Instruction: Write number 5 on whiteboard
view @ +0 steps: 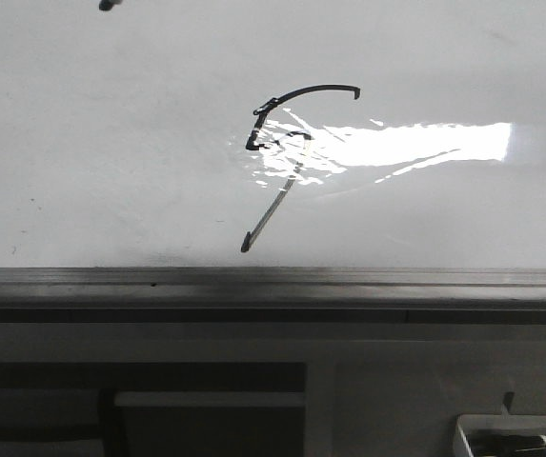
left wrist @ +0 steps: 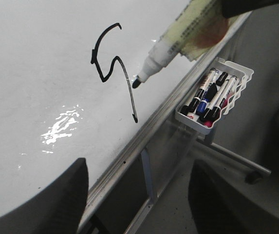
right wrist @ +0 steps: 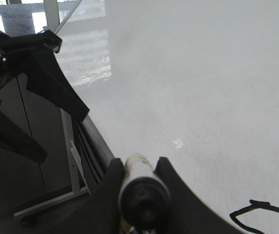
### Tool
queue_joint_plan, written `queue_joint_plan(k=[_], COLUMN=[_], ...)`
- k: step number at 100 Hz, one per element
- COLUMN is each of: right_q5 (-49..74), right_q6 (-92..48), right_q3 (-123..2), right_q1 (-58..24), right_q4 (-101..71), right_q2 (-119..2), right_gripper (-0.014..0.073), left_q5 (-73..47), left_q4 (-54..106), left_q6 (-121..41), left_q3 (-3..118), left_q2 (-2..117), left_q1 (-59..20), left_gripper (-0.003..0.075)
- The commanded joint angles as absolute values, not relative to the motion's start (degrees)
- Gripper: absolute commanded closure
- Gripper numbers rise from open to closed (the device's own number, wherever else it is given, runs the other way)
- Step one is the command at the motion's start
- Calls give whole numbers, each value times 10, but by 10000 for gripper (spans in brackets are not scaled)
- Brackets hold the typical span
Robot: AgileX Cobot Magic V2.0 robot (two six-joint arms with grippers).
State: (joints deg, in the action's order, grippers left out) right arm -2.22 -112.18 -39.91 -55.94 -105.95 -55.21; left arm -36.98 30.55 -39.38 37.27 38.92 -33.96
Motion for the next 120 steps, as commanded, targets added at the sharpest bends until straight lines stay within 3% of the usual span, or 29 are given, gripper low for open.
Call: queue_joint_plan(k=[1,14,41,79,120], right_q5=[0,9,152,131,187], right_q6=[-1129,-1129,-1131,-1080,-993], right_q3=[-412,-409,-425,-418,-379], right_q1=[-560,-560,-558,-556,-479], right_q4=[-1060,-1060,-985,-897,-802], right_q2=[-526,-505,-504,-529,-529], right_gripper=[662,662,662,662,662], left_q5=[-354,-349,-335,-396,-445], left_q4=[327,374,451,504,519], left_q6=[-402,-454,-515,-585,-617], left_q3=[405,415,415,425,426], left_q2=[409,422,422,422,489], left_q1=[-340,-340,-340,-340,-340], left_gripper=[303,303,303,303,303])
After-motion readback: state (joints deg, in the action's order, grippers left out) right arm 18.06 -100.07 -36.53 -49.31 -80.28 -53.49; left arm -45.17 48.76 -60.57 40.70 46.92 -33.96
